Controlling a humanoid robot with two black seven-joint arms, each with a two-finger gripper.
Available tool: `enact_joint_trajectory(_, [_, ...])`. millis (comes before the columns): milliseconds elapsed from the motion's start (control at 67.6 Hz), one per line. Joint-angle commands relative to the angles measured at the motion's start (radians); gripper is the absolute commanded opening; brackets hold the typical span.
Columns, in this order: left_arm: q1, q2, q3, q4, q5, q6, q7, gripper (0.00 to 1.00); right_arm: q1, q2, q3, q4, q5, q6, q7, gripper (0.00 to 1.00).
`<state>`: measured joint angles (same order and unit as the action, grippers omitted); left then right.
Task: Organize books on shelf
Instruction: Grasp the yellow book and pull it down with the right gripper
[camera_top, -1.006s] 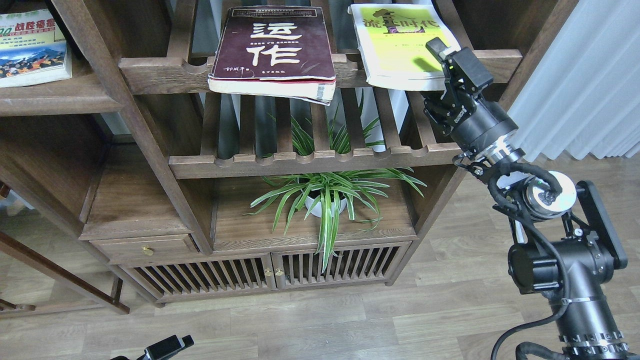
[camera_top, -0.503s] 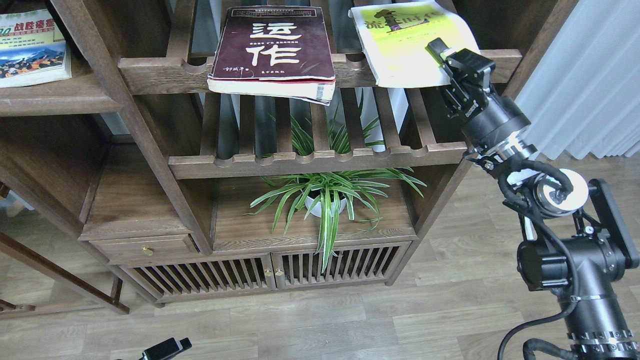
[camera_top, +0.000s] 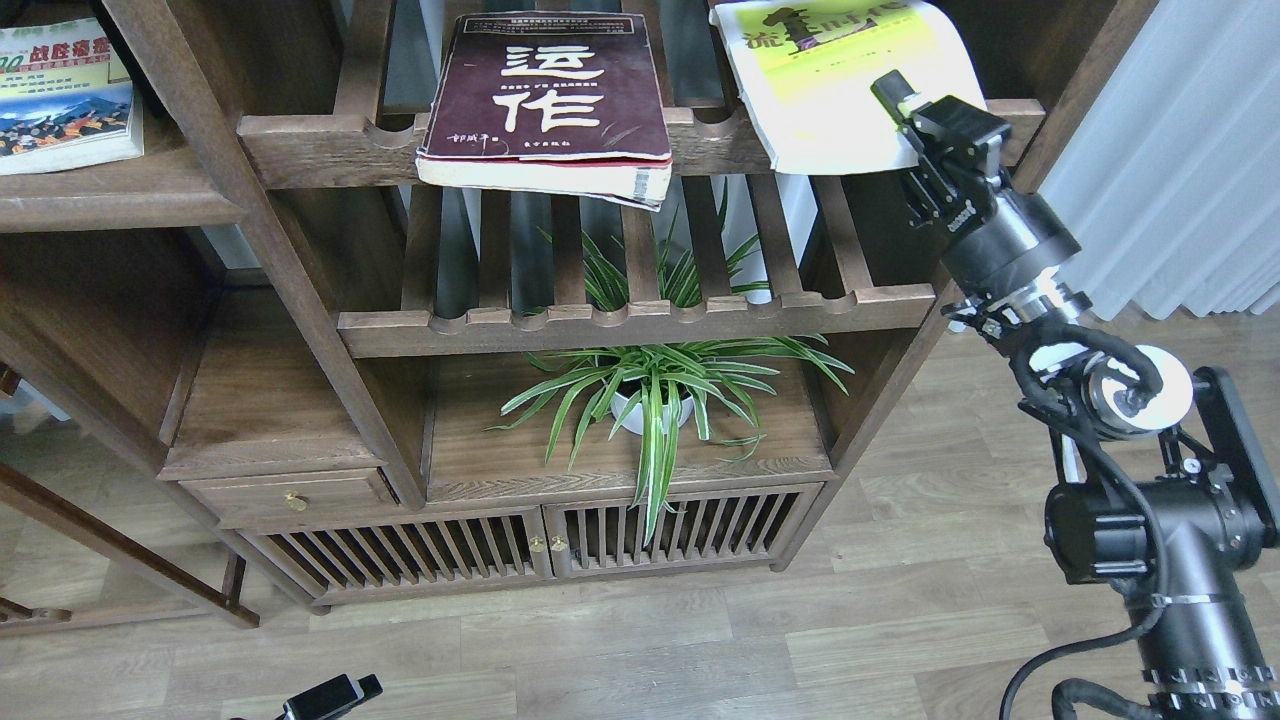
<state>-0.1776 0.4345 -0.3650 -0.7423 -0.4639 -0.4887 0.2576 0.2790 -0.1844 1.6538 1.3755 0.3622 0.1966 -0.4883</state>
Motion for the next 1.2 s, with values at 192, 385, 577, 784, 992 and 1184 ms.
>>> enact_joint_trajectory(192, [0.009, 0.000, 0.001, 0.008, -0.001, 0.000, 0.000, 1.00, -0.178, -0.096, 0.014, 0.004, 0.112, 0.167, 0.000, 0.04])
enact_joint_trajectory(385, [0.009, -0.019, 0.001, 0.008, 0.004, 0.000, 0.000, 1.00, -0.349, -0.092, 0.012, 0.002, 0.147, 0.292, 0.000, 0.05])
enact_joint_trajectory(577, [0.009, -0.046, 0.001, 0.008, 0.004, 0.000, 0.002, 1.00, -0.465, -0.047, 0.001, -0.003, 0.161, 0.292, 0.000, 0.05])
enact_joint_trajectory(784, [0.004, -0.066, -0.008, -0.012, -0.005, 0.000, -0.011, 1.00, -0.578, 0.022, -0.031, -0.004, 0.159, 0.292, 0.000, 0.04])
enact_joint_trajectory(992, [-0.002, -0.118, -0.097, -0.086, -0.018, 0.000, -0.015, 1.00, -0.593, 0.029, -0.114, -0.006, 0.158, 0.292, 0.000, 0.04])
enact_joint_trajectory(1184, [-0.002, -0.157, -0.166, -0.229, -0.024, 0.000, -0.030, 1.00, -0.555, 0.052, -0.210, -0.016, 0.150, 0.292, 0.000, 0.03])
